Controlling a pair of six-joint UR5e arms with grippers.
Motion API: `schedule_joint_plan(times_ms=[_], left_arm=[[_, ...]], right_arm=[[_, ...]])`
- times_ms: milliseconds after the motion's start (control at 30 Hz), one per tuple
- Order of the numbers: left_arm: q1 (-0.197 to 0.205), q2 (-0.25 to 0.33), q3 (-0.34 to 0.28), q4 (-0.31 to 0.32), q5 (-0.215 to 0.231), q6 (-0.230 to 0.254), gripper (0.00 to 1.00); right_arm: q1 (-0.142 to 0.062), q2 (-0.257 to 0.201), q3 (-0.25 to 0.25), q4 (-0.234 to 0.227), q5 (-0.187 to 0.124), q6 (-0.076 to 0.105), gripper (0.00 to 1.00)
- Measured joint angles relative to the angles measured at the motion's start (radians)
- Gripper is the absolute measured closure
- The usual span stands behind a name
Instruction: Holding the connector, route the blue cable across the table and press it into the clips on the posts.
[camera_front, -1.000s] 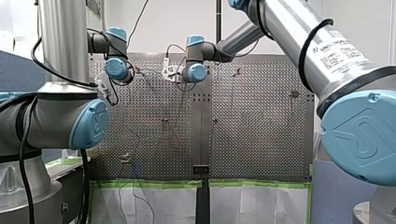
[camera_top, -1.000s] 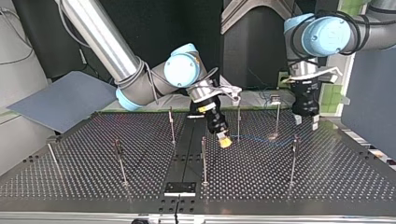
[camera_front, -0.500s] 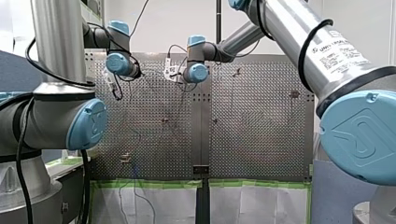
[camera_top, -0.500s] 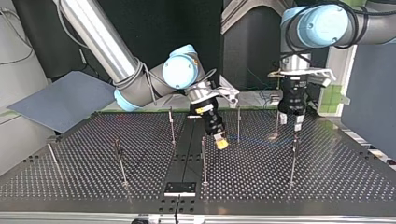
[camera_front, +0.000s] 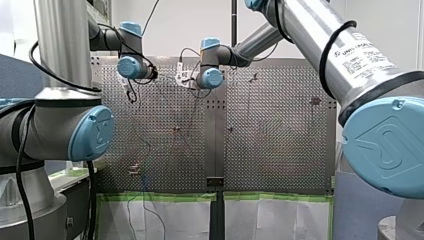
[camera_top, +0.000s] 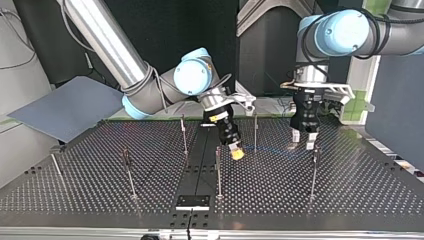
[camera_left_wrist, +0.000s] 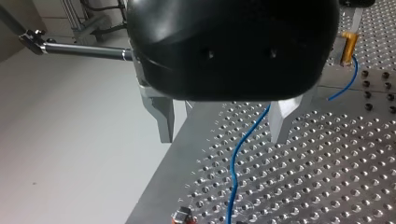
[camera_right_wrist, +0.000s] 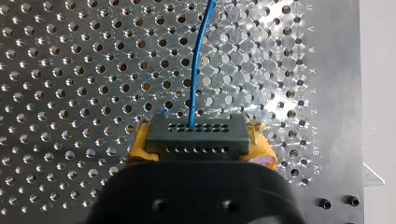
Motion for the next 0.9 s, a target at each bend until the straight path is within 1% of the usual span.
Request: schedule_joint_plan(times_ms=[133,300,400,567,900], left_arm=[[-0.005,-0.024,0.034,-0.022,-0.002,0.017,0.00],[-0.010,-0.042,0.063,-0.018,-0.006,0.026,0.00],[-0.013,-0.063,0.088,-0.025,-0.012,0.030,0.00],[-0.017,-0.103,0.129,-0.054,-0.025,0.055,0.00],[-0.023,-0.180,0.186,-0.058,-0.028,0.067,0.00]], right_arm=[[0.000,0.000,0.000,0.000,0.000,0.000,1.00],[-0.001,0.000,0.000,0.000,0.000,0.000,1.00],[-0.001,0.000,0.000,0.000,0.000,0.000,1.00],[-0.002,0.000,0.000,0.000,0.000,0.000,1.00],[-0.004,0.000,0.000,0.000,0.000,0.000,1.00]])
